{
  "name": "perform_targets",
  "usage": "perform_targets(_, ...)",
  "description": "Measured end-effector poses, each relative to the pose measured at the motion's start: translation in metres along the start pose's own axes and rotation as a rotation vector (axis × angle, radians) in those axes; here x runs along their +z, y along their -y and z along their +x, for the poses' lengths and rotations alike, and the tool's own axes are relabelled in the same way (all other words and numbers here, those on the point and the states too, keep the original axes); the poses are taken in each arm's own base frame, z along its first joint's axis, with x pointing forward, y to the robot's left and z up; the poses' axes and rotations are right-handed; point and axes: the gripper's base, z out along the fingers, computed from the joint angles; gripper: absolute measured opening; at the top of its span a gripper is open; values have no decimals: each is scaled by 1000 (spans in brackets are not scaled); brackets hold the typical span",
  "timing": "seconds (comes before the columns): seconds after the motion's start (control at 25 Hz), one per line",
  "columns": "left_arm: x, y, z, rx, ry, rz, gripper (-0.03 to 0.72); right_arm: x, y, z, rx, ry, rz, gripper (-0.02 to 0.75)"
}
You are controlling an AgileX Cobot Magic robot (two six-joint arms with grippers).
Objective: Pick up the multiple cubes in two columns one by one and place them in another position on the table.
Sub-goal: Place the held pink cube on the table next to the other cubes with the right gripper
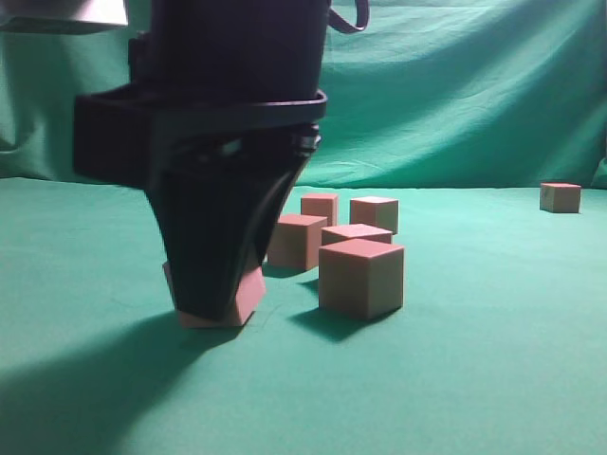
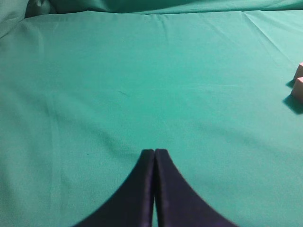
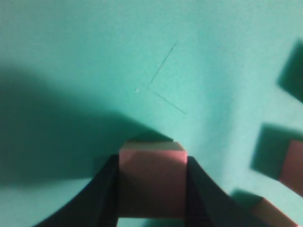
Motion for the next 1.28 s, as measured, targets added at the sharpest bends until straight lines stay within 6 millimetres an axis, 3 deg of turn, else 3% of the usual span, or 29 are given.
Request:
perform_targets(0.76, 0, 0, 0, 0, 0, 0, 0, -7, 6, 2, 17, -85, 31, 253)
perform_targets(1.28, 0, 0, 0, 0, 0, 0, 0, -2, 2, -3, 54, -42, -4, 253)
